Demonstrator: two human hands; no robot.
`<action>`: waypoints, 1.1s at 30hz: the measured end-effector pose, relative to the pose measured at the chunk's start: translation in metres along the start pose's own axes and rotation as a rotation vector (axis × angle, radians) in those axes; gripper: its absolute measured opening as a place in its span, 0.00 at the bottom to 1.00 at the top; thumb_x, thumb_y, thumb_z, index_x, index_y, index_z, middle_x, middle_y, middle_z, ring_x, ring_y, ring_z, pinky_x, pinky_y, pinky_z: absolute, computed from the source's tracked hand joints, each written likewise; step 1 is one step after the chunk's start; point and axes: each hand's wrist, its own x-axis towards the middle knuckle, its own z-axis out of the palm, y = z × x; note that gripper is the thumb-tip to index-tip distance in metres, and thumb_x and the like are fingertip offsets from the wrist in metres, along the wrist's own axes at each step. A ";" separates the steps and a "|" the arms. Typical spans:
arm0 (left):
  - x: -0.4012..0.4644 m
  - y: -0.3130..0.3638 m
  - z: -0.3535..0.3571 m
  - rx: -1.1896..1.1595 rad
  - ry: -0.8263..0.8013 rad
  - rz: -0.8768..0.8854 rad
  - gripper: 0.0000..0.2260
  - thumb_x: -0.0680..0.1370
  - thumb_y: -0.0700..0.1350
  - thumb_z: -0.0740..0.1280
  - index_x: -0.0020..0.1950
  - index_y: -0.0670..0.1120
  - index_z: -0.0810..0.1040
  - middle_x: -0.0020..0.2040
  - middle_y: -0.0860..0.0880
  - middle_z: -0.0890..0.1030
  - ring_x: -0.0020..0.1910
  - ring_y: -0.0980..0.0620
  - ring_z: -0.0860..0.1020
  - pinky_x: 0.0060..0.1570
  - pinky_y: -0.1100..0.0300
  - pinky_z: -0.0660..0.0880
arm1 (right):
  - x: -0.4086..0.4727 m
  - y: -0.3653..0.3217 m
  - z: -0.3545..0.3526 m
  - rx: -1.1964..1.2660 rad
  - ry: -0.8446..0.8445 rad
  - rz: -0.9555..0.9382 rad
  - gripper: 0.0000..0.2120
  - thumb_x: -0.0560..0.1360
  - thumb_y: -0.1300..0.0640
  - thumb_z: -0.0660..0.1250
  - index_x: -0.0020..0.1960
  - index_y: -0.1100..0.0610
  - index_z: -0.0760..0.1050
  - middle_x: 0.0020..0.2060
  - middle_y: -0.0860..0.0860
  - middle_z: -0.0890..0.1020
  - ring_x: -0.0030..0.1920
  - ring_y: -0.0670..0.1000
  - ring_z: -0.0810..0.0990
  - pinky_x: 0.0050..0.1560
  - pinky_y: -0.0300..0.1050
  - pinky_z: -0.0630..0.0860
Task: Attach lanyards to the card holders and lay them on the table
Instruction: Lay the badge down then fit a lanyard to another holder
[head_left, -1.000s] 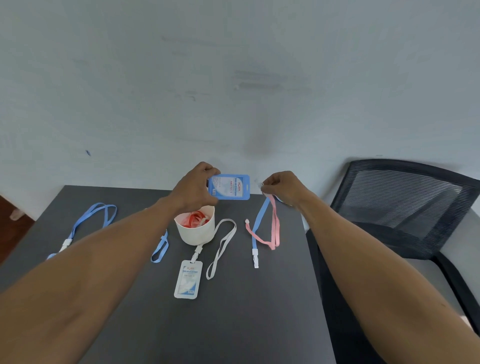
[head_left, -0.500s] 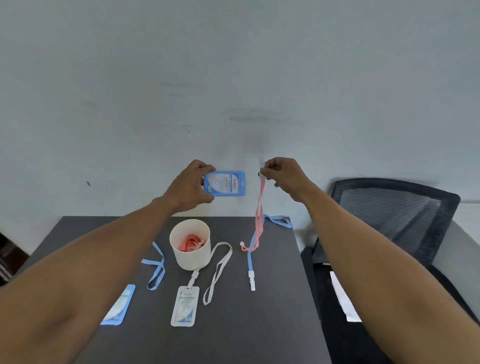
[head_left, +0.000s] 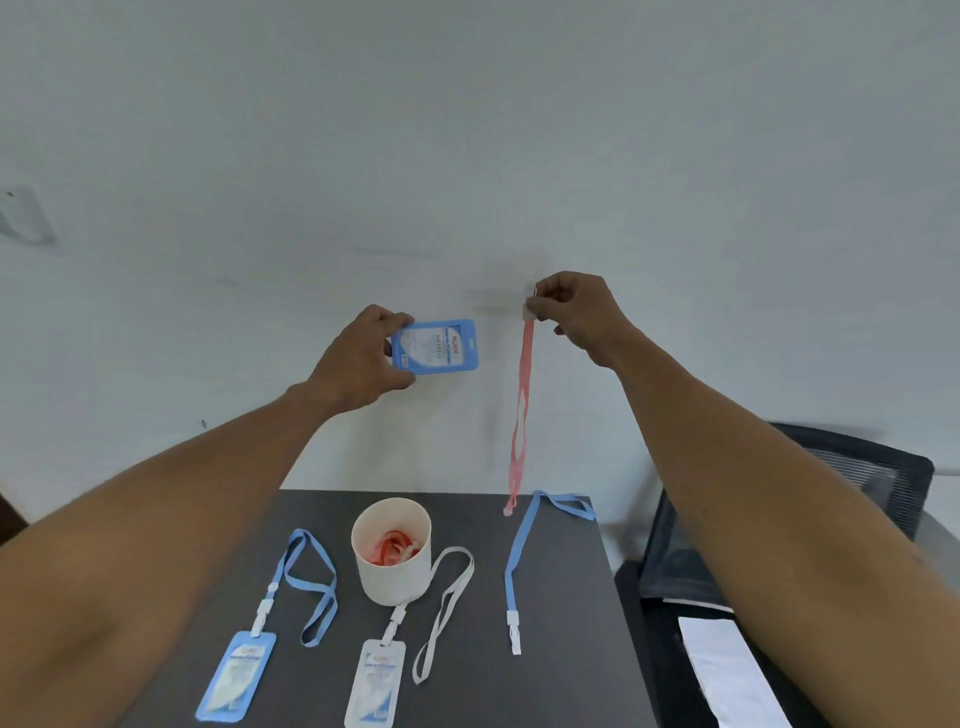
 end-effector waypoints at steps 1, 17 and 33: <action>0.001 0.000 -0.003 0.006 0.006 0.001 0.35 0.69 0.46 0.80 0.74 0.48 0.71 0.60 0.52 0.72 0.49 0.54 0.76 0.51 0.58 0.77 | 0.002 -0.003 -0.001 -0.002 0.002 -0.011 0.05 0.76 0.61 0.74 0.50 0.60 0.81 0.42 0.55 0.85 0.37 0.46 0.80 0.34 0.38 0.74; -0.014 -0.017 -0.054 0.091 0.077 -0.037 0.36 0.68 0.47 0.81 0.74 0.47 0.71 0.58 0.51 0.72 0.49 0.54 0.76 0.48 0.59 0.75 | 0.021 -0.062 0.031 0.055 -0.034 -0.145 0.04 0.75 0.62 0.74 0.49 0.60 0.81 0.43 0.57 0.86 0.39 0.48 0.81 0.35 0.40 0.75; -0.076 -0.062 -0.108 0.174 0.127 -0.185 0.35 0.69 0.47 0.80 0.74 0.47 0.71 0.58 0.51 0.72 0.49 0.53 0.77 0.48 0.62 0.73 | 0.025 -0.079 0.116 0.111 -0.181 -0.144 0.06 0.74 0.61 0.75 0.49 0.61 0.82 0.43 0.57 0.86 0.39 0.48 0.82 0.37 0.42 0.76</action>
